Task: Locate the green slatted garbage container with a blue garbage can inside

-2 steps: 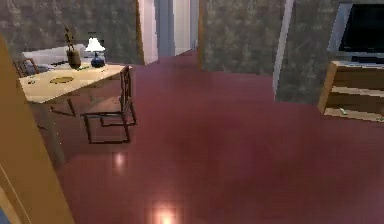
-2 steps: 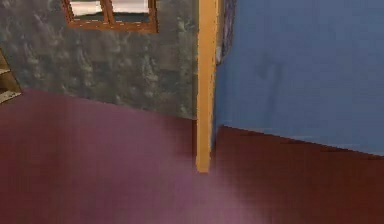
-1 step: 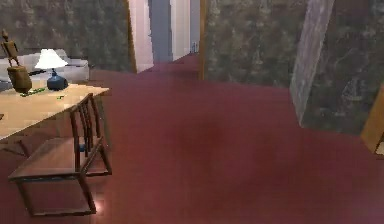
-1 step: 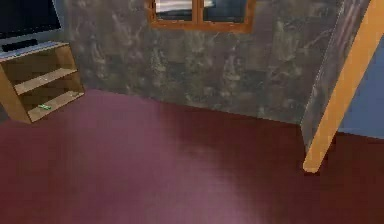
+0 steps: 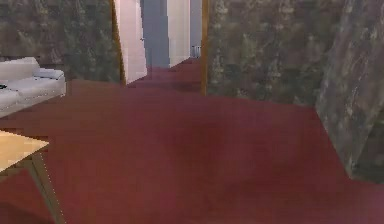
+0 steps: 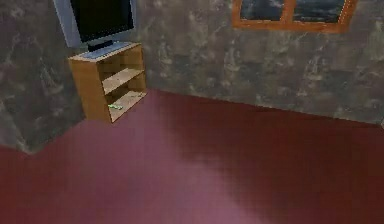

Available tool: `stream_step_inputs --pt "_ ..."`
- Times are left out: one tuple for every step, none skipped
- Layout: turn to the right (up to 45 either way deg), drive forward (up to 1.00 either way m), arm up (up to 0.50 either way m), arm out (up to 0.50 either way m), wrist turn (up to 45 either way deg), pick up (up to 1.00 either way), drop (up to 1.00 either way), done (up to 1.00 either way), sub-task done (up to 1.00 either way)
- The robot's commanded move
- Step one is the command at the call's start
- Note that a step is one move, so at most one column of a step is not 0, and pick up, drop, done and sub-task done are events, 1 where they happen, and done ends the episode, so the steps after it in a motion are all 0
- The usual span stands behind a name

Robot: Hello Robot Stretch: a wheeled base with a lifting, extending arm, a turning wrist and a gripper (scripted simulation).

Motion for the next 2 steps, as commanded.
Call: stream_step_inputs --pt "-9.0 0.00 0.00 0.00 0.0 0.00 0.00 0.00 0.00" --pt "0.0 0.30 0.00 0.00 0.0 0.00 0.00 0.00 0.00"
